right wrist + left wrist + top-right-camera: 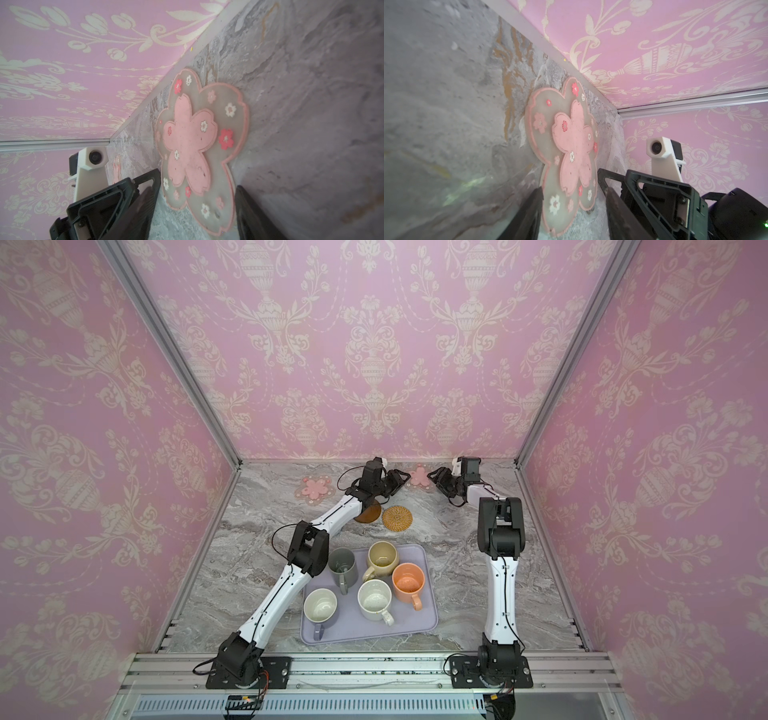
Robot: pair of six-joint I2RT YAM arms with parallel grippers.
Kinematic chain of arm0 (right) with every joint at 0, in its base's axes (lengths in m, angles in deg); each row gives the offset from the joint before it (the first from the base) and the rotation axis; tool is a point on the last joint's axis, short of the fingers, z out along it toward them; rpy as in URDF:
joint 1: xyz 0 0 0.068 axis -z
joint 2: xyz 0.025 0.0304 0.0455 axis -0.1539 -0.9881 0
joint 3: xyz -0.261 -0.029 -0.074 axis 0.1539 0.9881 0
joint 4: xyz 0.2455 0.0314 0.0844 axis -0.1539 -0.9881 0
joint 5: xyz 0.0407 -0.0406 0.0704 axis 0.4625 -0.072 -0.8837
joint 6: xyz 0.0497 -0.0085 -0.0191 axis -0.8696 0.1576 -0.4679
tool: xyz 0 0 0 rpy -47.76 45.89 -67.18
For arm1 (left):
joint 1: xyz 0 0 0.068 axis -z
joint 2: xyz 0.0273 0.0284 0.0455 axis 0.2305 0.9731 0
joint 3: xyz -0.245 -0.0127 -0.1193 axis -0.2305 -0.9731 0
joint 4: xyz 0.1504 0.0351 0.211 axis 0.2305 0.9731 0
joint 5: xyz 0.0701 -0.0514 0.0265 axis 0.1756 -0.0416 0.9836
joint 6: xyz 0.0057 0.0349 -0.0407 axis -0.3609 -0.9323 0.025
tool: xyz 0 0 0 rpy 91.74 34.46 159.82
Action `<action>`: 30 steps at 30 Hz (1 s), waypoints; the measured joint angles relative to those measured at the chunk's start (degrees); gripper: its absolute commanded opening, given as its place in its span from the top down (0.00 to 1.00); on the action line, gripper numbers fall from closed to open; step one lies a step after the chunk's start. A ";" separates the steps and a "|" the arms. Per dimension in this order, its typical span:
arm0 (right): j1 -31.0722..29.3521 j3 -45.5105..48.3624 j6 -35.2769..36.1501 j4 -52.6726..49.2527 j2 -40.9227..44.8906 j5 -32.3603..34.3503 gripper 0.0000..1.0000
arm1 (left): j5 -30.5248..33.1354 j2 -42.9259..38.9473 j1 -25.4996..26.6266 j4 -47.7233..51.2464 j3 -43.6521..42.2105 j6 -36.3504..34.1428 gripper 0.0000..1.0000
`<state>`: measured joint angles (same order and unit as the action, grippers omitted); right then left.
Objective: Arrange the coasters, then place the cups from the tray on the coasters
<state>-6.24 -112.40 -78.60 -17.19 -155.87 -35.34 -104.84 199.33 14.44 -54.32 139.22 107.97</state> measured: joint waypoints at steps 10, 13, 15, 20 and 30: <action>-0.13 7.23 -0.44 1.18 4.57 0.04 0.37 | -2.71 -0.68 -0.28 0.04 -1.49 -0.55 0.51; -0.13 10.25 -0.39 0.79 6.67 0.24 0.37 | -4.04 -2.84 -0.15 0.37 -4.70 -1.92 0.52; -0.17 12.20 -0.37 0.50 8.13 0.59 0.37 | -4.96 -4.07 0.11 1.84 -5.95 -3.32 0.52; -0.04 17.97 -0.17 0.11 12.37 1.86 0.37 | -6.64 -6.25 0.94 5.49 -7.76 -6.38 0.53; 1.57 33.66 1.14 -2.01 24.37 3.89 0.37 | -13.60 -8.68 3.61 12.41 -9.05 -10.43 0.54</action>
<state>-4.67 -78.74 -77.46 -19.20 -131.50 -31.45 -118.44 190.65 18.05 -41.90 130.17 97.54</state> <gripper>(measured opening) 0.631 0.464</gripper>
